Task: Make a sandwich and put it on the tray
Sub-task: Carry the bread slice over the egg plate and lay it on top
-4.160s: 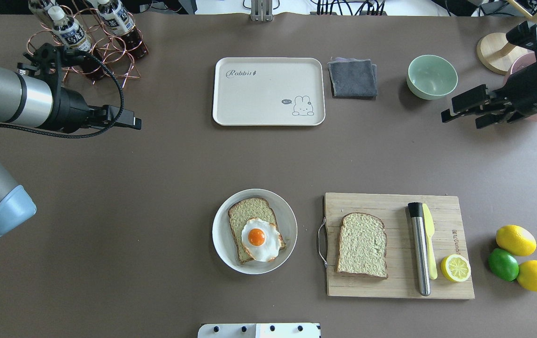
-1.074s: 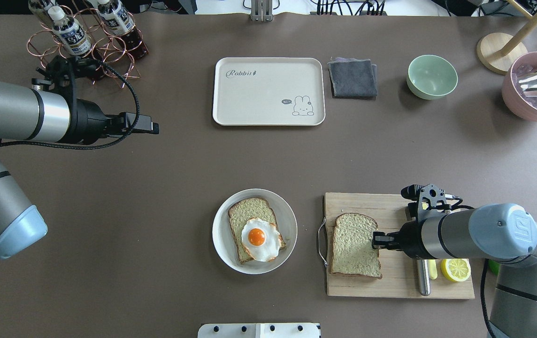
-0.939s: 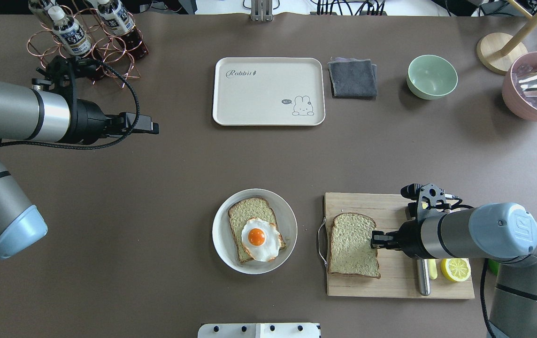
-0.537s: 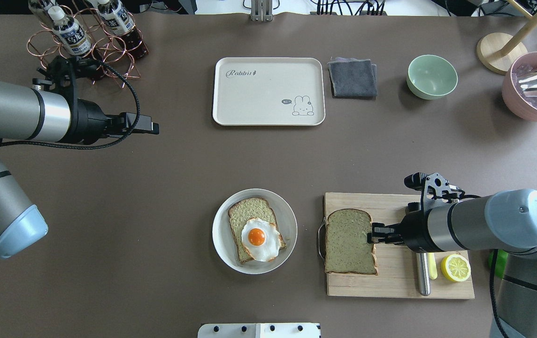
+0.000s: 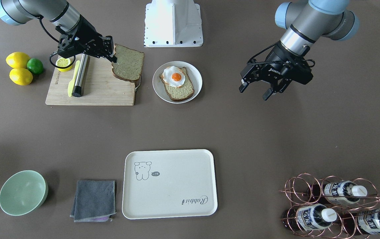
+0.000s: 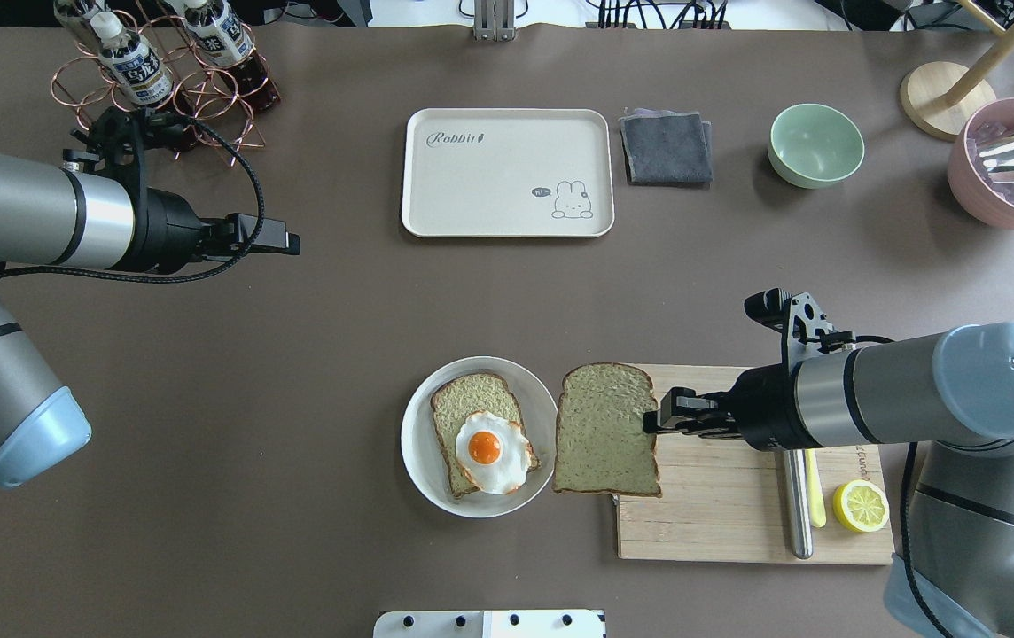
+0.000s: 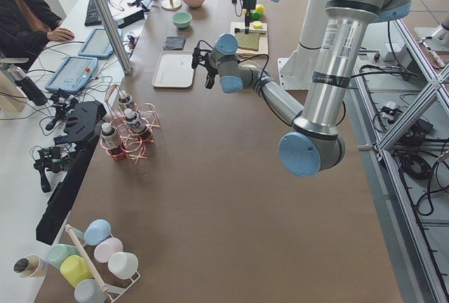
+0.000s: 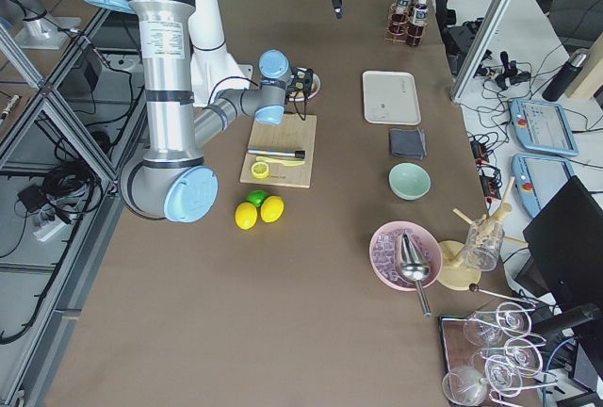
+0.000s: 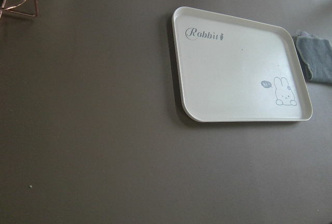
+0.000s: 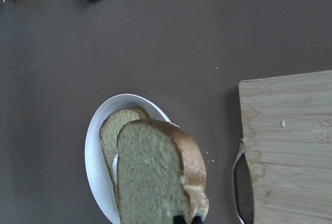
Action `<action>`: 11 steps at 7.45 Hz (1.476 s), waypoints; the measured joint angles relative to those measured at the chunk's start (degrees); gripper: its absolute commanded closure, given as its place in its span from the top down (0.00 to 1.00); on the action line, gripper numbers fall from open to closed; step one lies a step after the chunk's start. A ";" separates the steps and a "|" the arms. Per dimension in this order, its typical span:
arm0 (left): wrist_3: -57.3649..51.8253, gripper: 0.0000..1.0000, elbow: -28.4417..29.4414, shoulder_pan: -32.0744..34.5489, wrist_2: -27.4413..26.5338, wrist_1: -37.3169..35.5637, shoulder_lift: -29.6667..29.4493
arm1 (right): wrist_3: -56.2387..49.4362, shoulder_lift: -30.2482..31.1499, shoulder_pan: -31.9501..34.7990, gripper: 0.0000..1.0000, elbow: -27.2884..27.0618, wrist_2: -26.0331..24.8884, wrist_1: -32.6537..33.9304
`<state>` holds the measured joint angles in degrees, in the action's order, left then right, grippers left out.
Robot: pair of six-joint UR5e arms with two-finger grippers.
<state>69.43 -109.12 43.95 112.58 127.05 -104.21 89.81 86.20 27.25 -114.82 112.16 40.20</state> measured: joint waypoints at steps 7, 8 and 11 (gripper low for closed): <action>-0.16 0.98 0.34 0.00 0.06 0.04 0.06 | 3.69 -12.97 -5.68 0.00 10.70 -7.59 -3.06; -0.17 0.98 0.51 0.00 0.11 0.04 0.03 | 3.66 -14.06 -6.29 0.00 12.33 -8.64 -3.11; -0.17 0.98 0.72 0.00 0.09 0.04 -0.07 | 3.62 -14.97 -7.88 0.00 14.79 -10.77 -3.22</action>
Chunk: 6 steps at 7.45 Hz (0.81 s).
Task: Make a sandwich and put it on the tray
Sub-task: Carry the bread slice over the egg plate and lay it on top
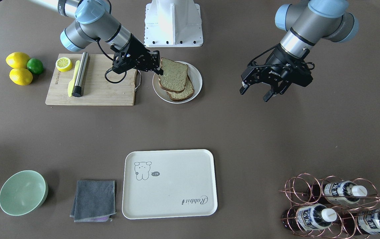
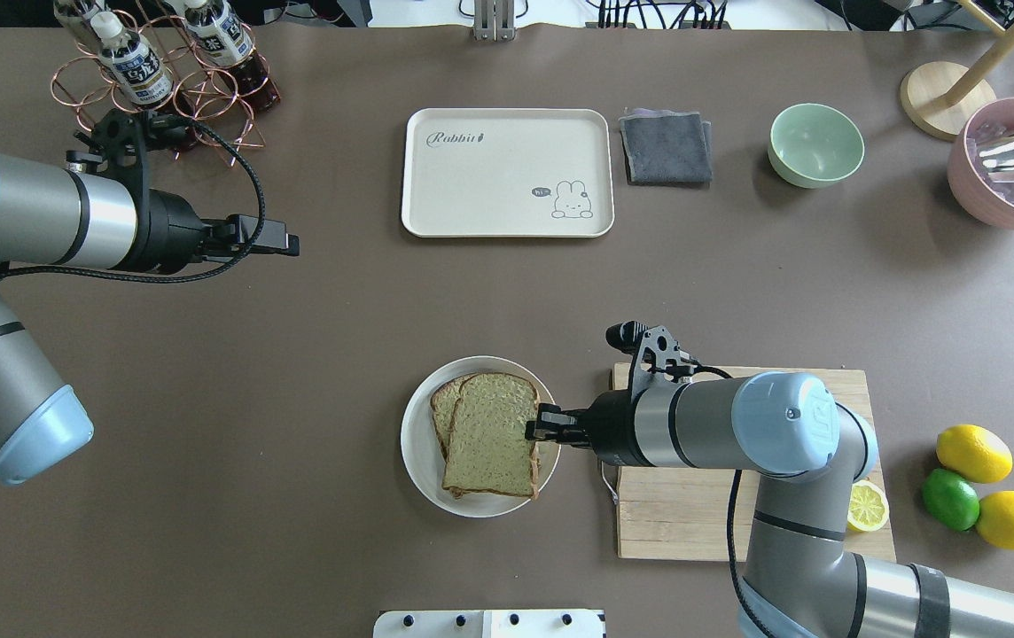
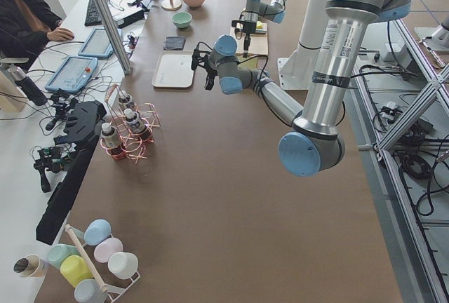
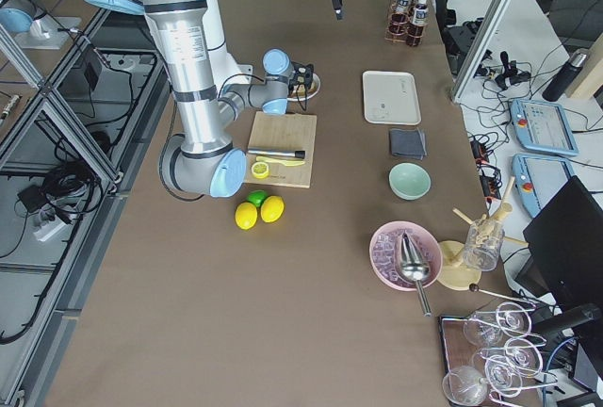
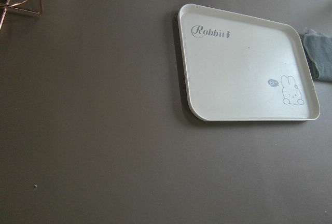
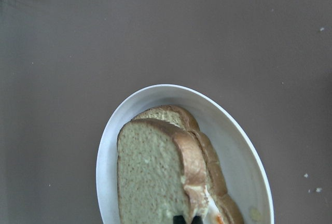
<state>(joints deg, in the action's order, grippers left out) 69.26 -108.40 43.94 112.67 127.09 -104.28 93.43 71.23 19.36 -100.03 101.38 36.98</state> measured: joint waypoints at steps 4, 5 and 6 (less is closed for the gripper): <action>0.00 0.98 0.03 0.00 -0.08 0.00 0.04 | -0.04 -0.85 -2.37 0.78 1.47 -2.63 0.04; 0.00 0.98 0.03 0.00 -0.08 0.00 0.04 | -0.03 -1.30 -2.28 0.98 1.93 -2.68 0.03; 0.00 0.98 0.03 0.00 -0.04 0.00 0.04 | 0.03 -1.51 -1.87 0.98 2.05 -2.68 -0.01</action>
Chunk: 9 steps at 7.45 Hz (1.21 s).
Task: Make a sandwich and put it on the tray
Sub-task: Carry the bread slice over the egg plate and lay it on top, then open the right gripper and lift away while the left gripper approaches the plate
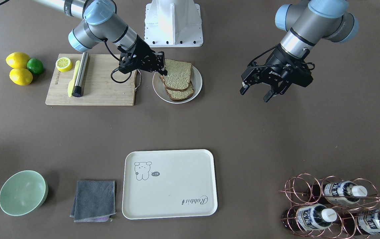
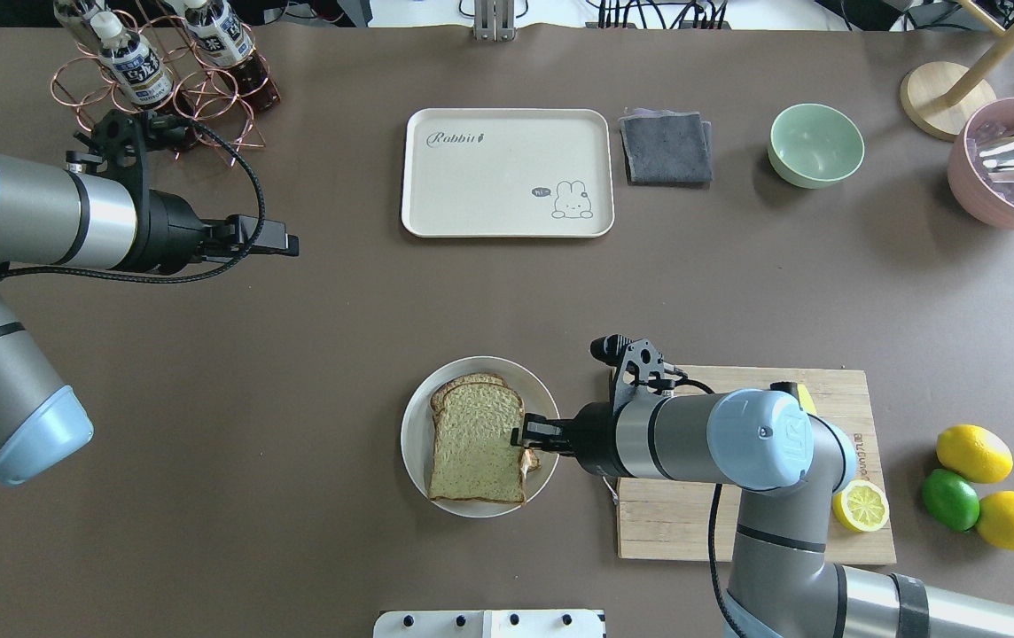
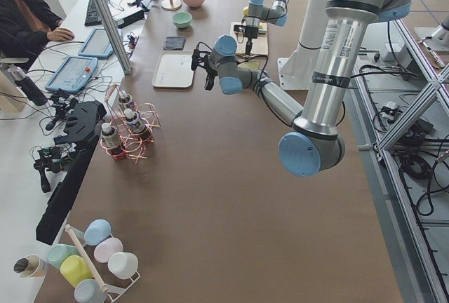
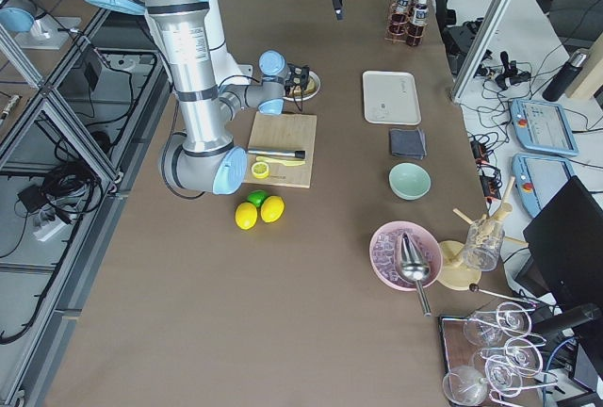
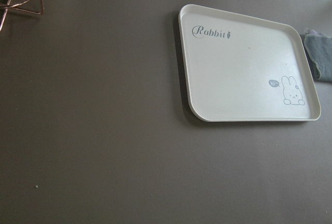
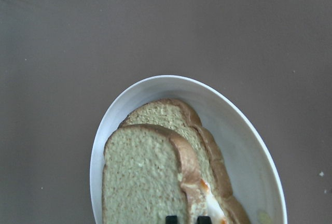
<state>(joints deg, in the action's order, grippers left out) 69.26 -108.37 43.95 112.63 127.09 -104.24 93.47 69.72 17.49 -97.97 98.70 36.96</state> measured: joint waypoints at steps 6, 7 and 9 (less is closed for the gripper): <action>0.93 0.98 0.87 -0.36 0.00 -0.09 -1.98 | 2.29 0.00 11.16 0.99 -3.01 10.05 1.94; 3.04 0.98 0.75 -0.85 -0.28 -0.05 -2.33 | 2.47 0.05 15.04 0.99 -3.94 14.35 4.54; 7.13 0.97 0.25 -5.58 -5.68 0.00 -3.14 | 0.86 0.60 23.39 0.99 -4.73 22.61 10.14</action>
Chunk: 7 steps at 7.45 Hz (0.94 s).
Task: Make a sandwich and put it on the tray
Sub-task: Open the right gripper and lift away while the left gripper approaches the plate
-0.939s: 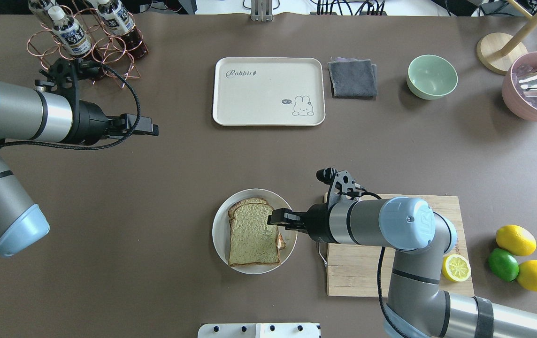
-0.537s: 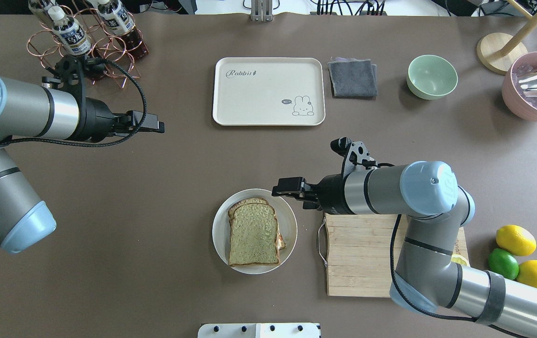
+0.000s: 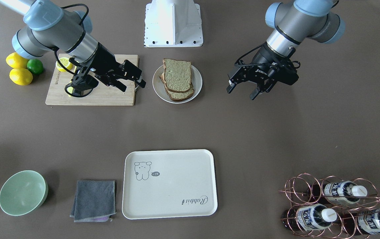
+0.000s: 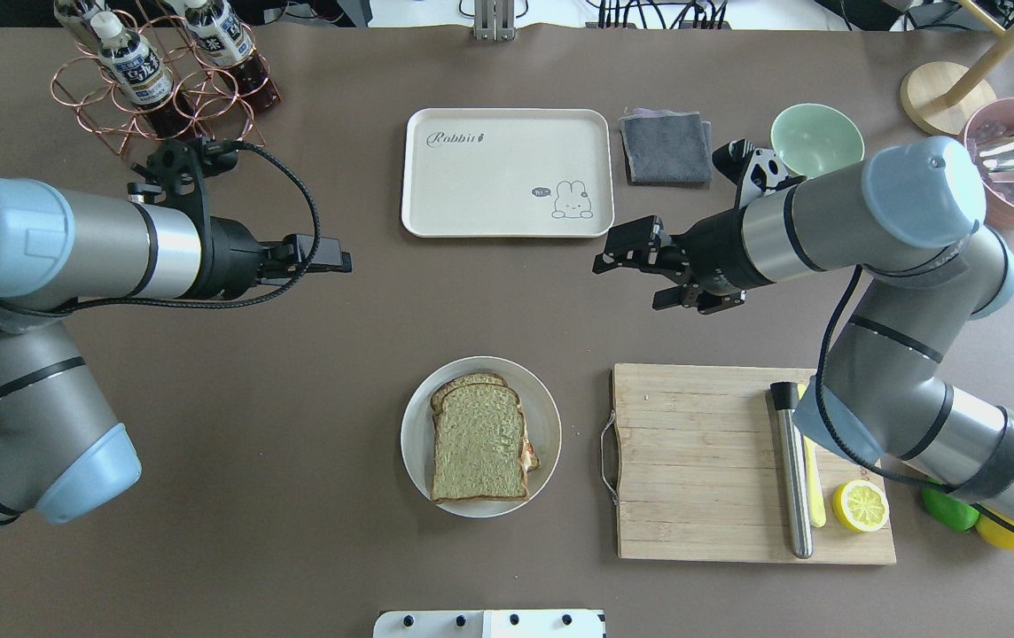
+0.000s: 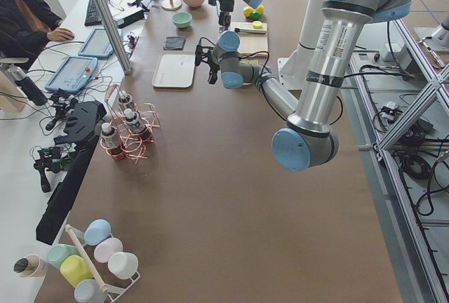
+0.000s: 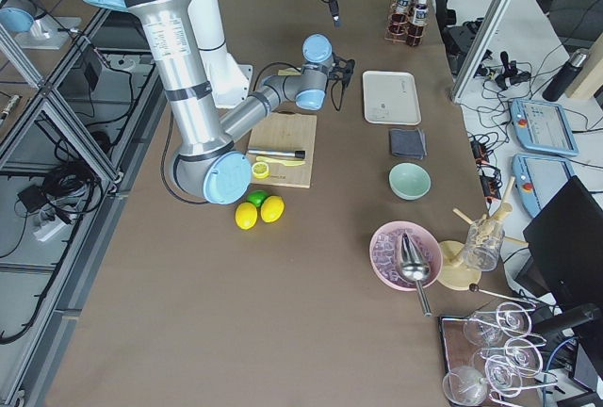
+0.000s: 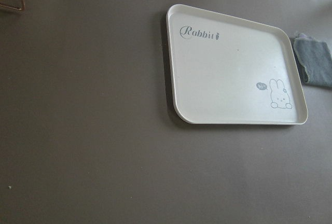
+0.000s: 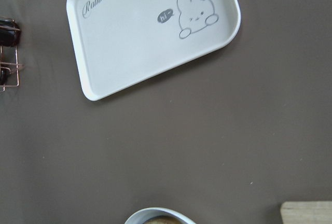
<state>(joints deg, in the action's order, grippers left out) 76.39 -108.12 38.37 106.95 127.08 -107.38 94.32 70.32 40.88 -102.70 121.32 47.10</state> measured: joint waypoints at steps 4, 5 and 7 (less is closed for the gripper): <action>2.63 0.84 -0.33 -11.04 -10.75 -0.03 0.29 | -19.75 3.49 10.86 0.99 0.31 8.39 11.64; 3.17 0.77 -0.06 -14.02 -13.64 -0.06 0.36 | -24.82 5.66 13.58 0.99 0.74 10.35 12.19; 3.93 0.70 0.75 -18.74 -17.96 0.00 0.39 | -31.68 8.33 17.10 0.99 2.02 12.18 12.41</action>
<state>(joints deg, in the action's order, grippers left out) 80.32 -107.37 19.62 88.99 127.09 -106.98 62.65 78.65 57.98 -100.68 133.50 59.51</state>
